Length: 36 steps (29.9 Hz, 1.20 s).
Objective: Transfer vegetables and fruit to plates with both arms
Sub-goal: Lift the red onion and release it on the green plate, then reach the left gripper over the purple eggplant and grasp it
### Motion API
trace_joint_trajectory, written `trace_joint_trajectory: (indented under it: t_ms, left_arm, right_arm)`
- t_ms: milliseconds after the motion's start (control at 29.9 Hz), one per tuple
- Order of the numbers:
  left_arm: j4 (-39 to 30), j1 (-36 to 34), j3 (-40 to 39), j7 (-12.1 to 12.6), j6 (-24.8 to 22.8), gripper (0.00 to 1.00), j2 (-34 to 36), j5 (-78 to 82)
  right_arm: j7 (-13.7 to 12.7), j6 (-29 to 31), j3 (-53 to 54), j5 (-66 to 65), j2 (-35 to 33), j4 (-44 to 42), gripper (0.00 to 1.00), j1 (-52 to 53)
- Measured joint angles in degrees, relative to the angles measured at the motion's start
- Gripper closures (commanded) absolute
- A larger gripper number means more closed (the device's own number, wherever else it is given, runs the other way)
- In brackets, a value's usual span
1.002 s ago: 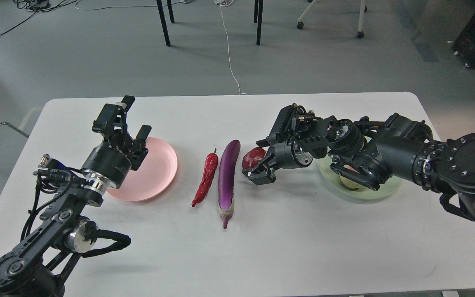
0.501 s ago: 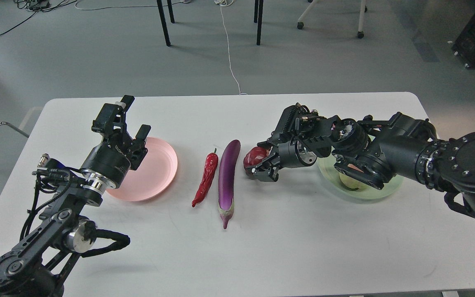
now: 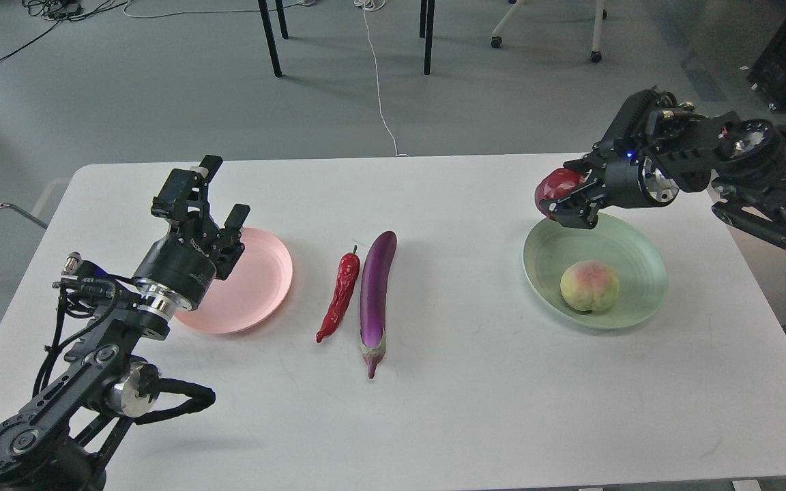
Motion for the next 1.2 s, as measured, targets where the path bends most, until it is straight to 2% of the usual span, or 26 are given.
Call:
trace_joint_trajectory:
  t_ms: [100,167,234,334,534,768,868,969,1202]
  left_arm:
    - [0.00,-0.04,0.06,0.00,0.00,0.01,-0.10,0.00]
    - [0.00,-0.05,0.07,0.00,0.00,0.01,-0.07,0.00]
    - [-0.04,-0.05,0.07,0.00,-0.01,0.01,0.08,0.00]
    - [-0.06,-0.05,0.07,0.00,-0.05,0.01,0.25,0.00]
    - [-0.09,-0.05,0.03,0.00,-0.07,0.01,0.29,-0.02]
    - [-0.60,-0.05,0.01,-0.06,-0.11,0.01,1.58,-0.02]
    - [-2.18,-0.05,0.14,-1.87,-0.91,0.01,3.82,-0.02]
    - [-3.10,-0.64,0.74,-3.33,-2.04,0.01,6.07,0.29]
    - [-4.52,-4.01,4.40,-3.46,-2.65,0.01,11.26,3.05]
  right_arm:
    - [0.00,-0.49,-0.20,0.00,-1.27,-0.25,0.49,-2.12]
    - [0.00,-1.04,-0.16,-0.01,-1.50,-0.63,0.42,-3.11]
    - [0.00,-1.43,-0.08,0.00,-1.55,-0.95,0.33,-4.06]
    - [0.00,-1.71,0.03,0.02,-1.35,-2.53,0.10,-5.25]
    - [0.00,-3.17,0.75,0.27,-0.17,-4.62,0.06,-6.30]
    - [0.00,-3.17,4.59,1.21,-0.35,-3.03,0.04,-5.87]
    - [0.00,-1.25,10.98,5.36,-1.61,-0.45,0.04,-5.79]
    - [0.00,4.73,16.90,16.84,-3.98,3.91,0.04,-6.29]
    - [-0.01,16.89,27.14,57.29,-6.23,9.47,0.04,-13.25]
